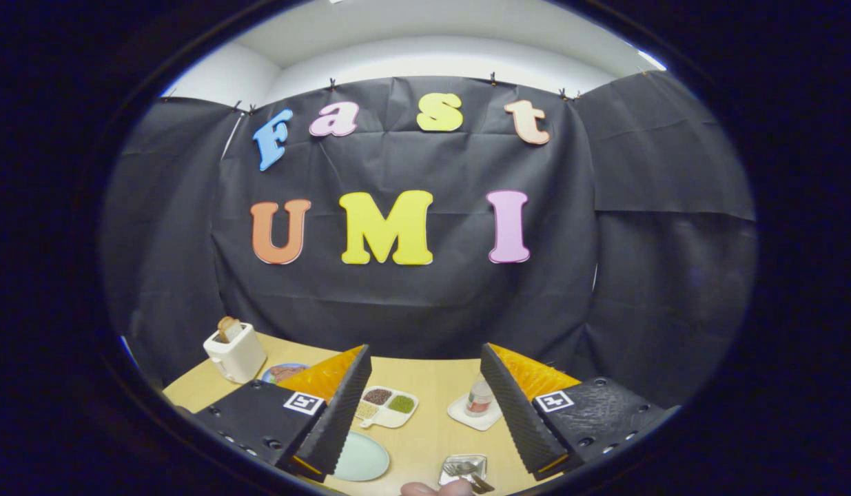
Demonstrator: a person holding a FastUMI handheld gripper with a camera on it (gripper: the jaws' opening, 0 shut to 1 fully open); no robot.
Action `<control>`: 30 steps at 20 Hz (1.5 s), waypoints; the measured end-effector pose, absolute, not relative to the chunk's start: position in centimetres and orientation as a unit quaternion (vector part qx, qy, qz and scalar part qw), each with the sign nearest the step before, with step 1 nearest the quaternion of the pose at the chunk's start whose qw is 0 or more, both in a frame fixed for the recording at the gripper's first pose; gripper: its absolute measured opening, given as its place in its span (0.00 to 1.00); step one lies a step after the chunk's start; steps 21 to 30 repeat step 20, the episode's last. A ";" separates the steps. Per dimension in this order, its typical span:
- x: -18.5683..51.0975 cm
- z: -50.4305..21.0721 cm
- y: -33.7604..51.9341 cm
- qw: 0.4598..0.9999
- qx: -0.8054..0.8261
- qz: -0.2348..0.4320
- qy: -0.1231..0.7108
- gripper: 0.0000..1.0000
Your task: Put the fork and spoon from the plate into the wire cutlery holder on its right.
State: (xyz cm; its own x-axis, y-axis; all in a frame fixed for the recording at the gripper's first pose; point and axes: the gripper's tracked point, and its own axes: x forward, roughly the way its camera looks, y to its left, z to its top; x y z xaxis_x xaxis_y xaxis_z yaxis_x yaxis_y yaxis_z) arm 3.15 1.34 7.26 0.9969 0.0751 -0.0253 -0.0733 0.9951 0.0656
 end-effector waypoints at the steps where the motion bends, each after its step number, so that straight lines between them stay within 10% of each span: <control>1: 3.1 7.2 1.4 0.999 0.030 0.037 0.014 0.95; 30: 1.7 8.5 2.5 0.999 0.012 0.028 -0.025 0.93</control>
